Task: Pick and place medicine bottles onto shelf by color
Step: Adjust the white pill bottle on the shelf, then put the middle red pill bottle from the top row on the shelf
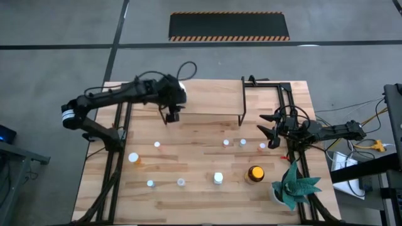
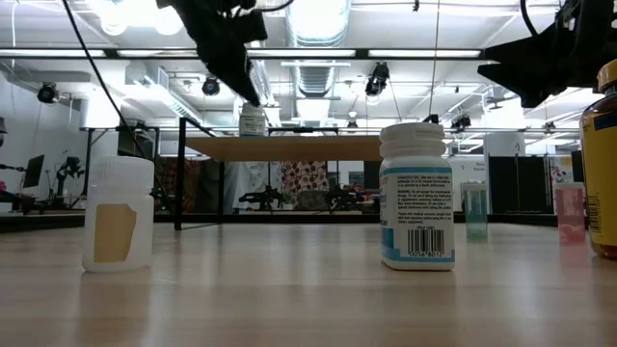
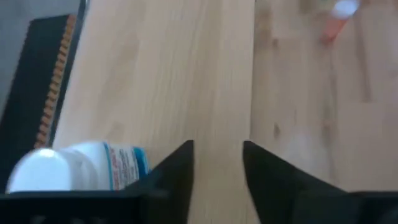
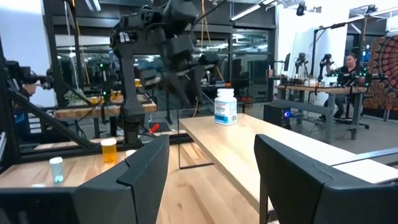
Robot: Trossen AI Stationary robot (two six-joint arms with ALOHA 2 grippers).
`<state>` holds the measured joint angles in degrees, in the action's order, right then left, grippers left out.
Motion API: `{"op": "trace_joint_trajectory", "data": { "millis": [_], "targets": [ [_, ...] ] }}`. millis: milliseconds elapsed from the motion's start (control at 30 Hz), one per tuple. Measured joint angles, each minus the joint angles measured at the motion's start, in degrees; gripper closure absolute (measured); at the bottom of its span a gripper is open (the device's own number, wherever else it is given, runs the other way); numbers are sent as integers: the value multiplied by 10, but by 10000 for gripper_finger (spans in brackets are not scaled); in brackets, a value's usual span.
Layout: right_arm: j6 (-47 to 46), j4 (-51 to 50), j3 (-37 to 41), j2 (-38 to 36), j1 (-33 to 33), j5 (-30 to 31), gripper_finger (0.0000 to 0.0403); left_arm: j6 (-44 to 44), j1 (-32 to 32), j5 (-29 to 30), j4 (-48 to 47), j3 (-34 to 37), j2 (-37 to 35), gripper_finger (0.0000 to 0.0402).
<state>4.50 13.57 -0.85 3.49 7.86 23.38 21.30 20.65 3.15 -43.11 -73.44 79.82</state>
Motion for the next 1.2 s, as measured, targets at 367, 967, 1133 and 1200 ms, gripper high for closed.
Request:
{"op": "trace_joint_trajectory", "data": {
  "millis": [367,967,1133,1200],
  "targets": [
    [0,0,0,0,0,0,177,2,16,131,22,32,8,390],
    [0,-1,0,0,0,0,177,0,33,138,19,35,2,389],
    [0,16,-1,0,0,-30,177,-34,-14,133,28,35,-19,389],
    [1,16,-8,0,0,-30,177,-60,-43,121,43,35,-29,389]
  ]
}}
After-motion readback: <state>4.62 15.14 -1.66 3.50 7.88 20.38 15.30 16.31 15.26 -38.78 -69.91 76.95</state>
